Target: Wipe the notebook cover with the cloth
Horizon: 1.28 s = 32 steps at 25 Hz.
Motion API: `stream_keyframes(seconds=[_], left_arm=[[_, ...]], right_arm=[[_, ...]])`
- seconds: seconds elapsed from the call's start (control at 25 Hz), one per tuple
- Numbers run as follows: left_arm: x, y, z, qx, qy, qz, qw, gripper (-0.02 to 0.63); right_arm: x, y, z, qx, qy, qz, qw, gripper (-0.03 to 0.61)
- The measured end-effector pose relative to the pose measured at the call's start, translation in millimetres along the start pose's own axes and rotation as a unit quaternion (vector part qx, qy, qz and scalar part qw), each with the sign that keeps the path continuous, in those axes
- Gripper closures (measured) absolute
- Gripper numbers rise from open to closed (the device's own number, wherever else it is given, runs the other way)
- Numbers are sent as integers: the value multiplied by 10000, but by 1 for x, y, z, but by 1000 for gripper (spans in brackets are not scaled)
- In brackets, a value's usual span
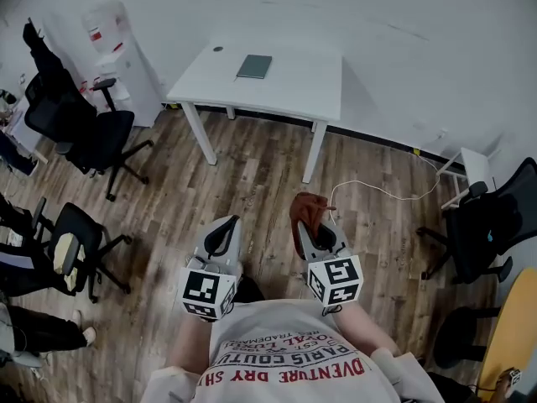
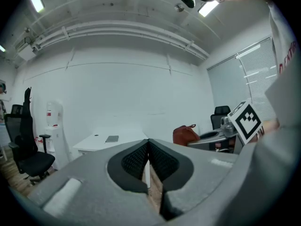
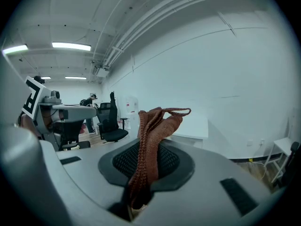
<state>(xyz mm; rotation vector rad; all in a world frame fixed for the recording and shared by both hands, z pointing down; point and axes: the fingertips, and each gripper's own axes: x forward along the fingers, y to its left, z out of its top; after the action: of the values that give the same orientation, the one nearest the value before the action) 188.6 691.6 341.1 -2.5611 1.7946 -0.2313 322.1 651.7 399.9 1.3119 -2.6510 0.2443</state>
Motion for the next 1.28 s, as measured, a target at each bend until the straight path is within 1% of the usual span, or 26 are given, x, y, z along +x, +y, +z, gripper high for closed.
stream_keyframes(seconds=[0.08, 0.16, 0.32, 0.44, 0.52, 0.68, 0.88, 1.08, 1.2, 1.28], left_arm=[[8, 8, -4, -120, -3, -46, 9999, 604], [18, 20, -8, -150, 25, -67, 9999, 604], [43, 54, -18, -166, 159, -132, 9996, 604], [68, 81, -17, -237, 168, -245, 9993, 604], [87, 104, -15, -241, 164, -351, 9990, 604], [118, 157, -16, -201, 289, -613, 9975, 604], [156, 229, -13, -216, 307, -902, 9952, 604], [180, 294, -19, -296, 346, -1034, 9936, 604], [192, 323, -24, -305, 411, -1121, 9924, 604], [200, 339, -29, -342, 461, -1156, 9916, 604]], right_arm=[[12, -4, -3, 72, 66, -10, 10000, 500], [29, -6, -3, 153, 123, 1, 9998, 500], [68, -9, -2, 242, 258, -39, 9994, 500], [98, -15, -1, 312, 361, -160, 9987, 500], [124, -17, 2, 404, 441, -257, 9979, 502], [182, -12, 8, 614, 631, -453, 9951, 502], [254, -5, 28, 706, 603, -679, 9934, 502], [313, 8, 39, 661, 646, -809, 9924, 502], [340, 13, 50, 733, 554, -902, 9917, 502], [355, 16, 52, 755, 579, -934, 9911, 500]])
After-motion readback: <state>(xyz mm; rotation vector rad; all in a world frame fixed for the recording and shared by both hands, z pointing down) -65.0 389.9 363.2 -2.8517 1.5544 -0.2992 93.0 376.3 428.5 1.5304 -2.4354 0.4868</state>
